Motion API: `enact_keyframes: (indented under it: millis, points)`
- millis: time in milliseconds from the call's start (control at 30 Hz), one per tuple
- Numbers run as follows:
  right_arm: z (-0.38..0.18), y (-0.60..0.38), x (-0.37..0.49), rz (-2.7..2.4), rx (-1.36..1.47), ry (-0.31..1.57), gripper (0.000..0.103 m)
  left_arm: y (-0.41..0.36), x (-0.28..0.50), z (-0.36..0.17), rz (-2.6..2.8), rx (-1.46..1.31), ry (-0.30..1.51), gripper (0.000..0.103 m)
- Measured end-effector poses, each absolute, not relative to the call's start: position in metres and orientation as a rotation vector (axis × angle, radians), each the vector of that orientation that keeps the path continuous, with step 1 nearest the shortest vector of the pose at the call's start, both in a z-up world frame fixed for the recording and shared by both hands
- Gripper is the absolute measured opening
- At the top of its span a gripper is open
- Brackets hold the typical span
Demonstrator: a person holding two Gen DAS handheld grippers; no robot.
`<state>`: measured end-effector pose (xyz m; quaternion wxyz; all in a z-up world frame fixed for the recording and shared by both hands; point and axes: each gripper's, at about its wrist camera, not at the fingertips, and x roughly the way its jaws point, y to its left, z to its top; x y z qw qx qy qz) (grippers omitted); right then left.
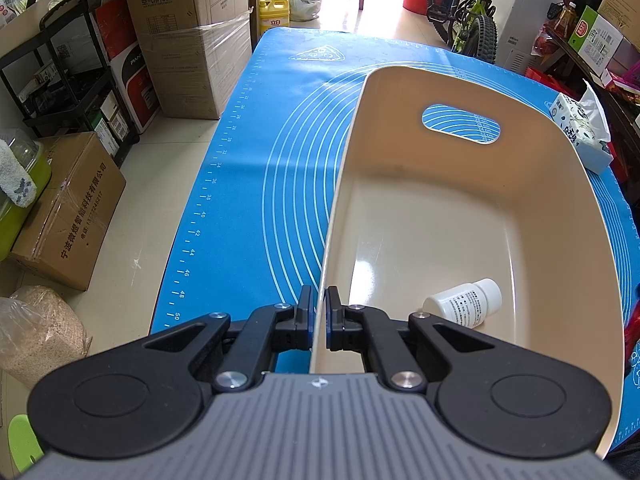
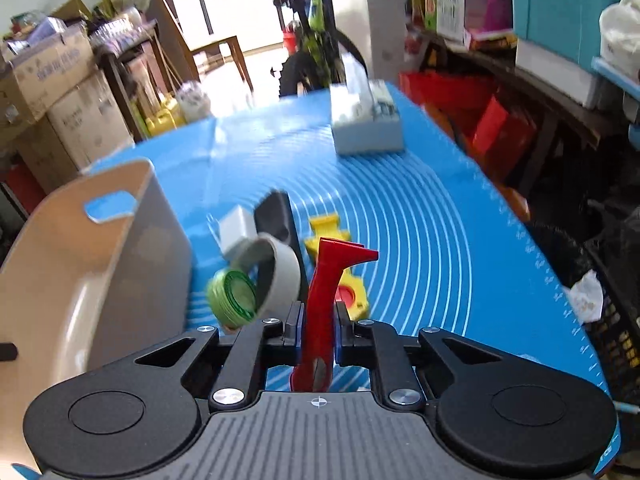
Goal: Organize rigid objects
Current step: 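Carry the red tool into the basket and release it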
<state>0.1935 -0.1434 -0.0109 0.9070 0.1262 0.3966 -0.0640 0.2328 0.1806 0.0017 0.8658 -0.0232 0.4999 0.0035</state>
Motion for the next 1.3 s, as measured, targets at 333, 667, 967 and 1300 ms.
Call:
enact_keyframes:
  millis: [333, 667, 967, 1300]
  points:
    - [0.051, -0.124, 0.179, -0.092, 0.199, 0.623, 0.025, 0.181, 0.233, 0.002, 0.007, -0.048, 1.047, 0.007]
    - [0.119, -0.080, 0.177, 0.037, 0.158, 0.411, 0.025, 0.180, 0.233, 0.002, 0.007, -0.049, 1.048, 0.007]
    - [0.101, -0.026, 0.199, 0.204, 0.158, 0.473, 0.025, 0.181, 0.233, 0.002, 0.007, -0.049, 1.047, 0.007]
    - [0.038, 0.011, 0.223, 0.279, 0.178, 0.703, 0.025, 0.180, 0.233, 0.002, 0.008, -0.048, 1.048, 0.007]
